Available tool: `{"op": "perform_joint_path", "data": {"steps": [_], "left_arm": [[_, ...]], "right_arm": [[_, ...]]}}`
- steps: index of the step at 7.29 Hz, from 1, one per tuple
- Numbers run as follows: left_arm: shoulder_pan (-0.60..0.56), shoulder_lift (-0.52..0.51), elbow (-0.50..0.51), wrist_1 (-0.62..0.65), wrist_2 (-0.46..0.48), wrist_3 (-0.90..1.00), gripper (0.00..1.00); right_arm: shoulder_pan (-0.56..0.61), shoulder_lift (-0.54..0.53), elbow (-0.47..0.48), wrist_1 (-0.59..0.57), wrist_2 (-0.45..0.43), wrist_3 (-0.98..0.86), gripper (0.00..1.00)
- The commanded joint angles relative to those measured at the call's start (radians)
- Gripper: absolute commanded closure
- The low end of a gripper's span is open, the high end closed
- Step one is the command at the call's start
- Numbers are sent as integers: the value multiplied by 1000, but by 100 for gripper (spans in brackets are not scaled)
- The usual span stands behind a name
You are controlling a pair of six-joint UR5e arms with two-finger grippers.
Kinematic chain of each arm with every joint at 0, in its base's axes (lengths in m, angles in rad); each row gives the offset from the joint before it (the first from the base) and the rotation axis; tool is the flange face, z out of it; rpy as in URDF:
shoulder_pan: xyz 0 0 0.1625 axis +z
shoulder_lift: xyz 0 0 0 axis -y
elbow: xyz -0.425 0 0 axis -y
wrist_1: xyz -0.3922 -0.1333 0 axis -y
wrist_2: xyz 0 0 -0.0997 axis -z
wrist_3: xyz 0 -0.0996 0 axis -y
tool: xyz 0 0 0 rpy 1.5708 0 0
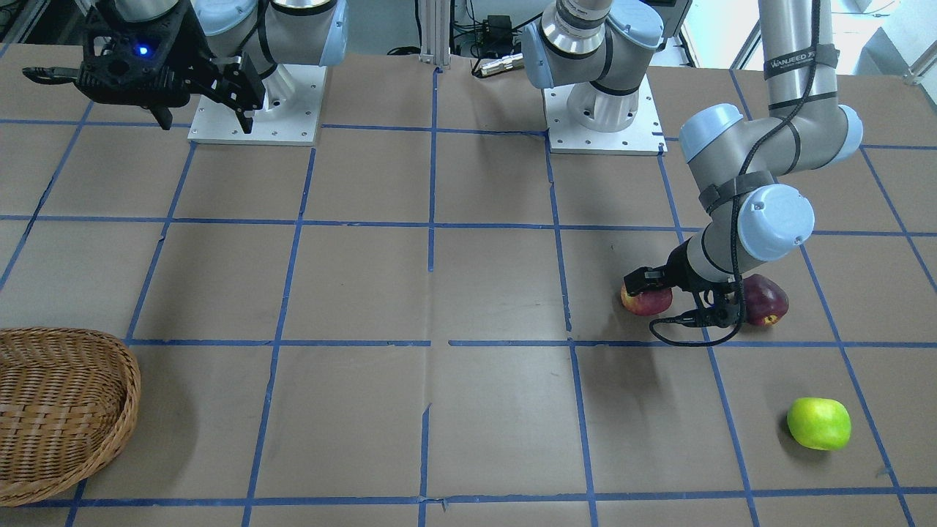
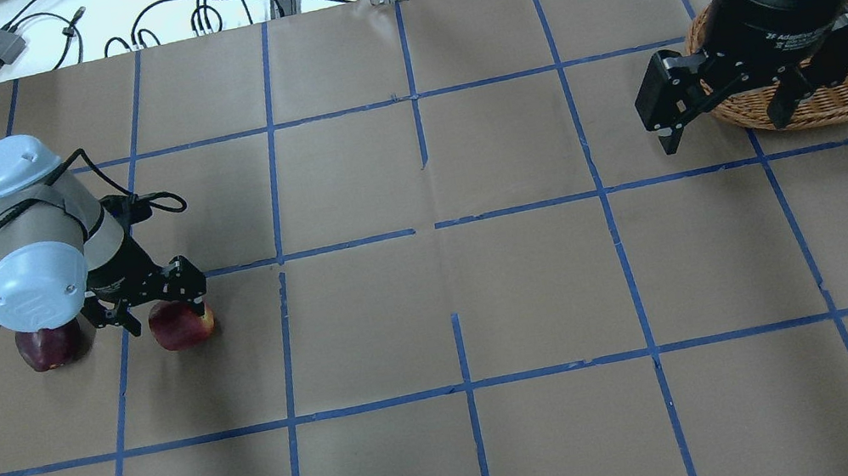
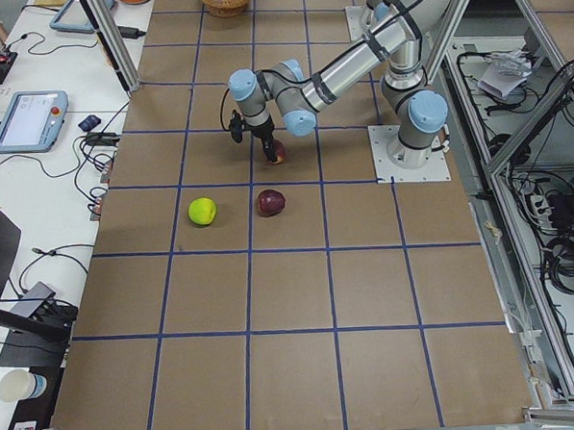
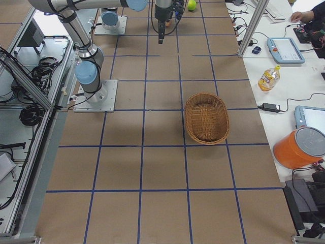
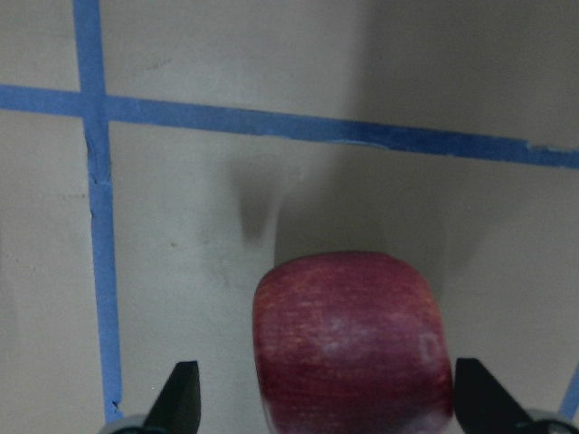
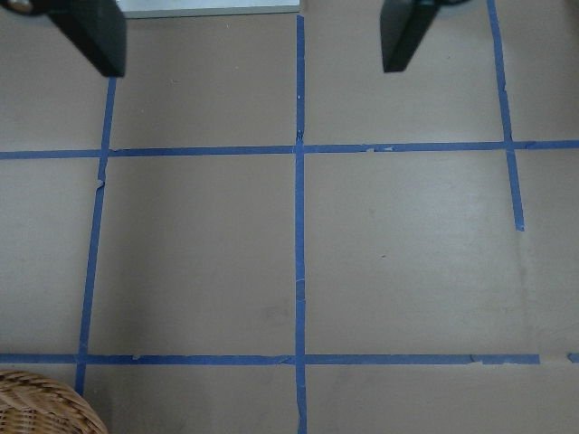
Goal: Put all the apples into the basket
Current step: 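Lower the left gripper onto the light red apple and grasp it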
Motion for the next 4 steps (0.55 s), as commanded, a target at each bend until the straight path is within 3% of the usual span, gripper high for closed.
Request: {"op": "perform_joint_path", "data": {"steps": [1,2,3,4], "left_arm": [[1,8,-29,39,-59,2,53],[-5,28,-20,27,-65,-5,75],[-25,61,-8,-13,-109,-37,84],[-78,80,8,-30,-193,-156,87]], "right_arm": [[0,0,-1,0,0,-1,0],[0,0,-1,0,0,-1,0],[-2,2,-1,0,0,-3,0],[-6,2,-1,-2,2,-4,0]]}}
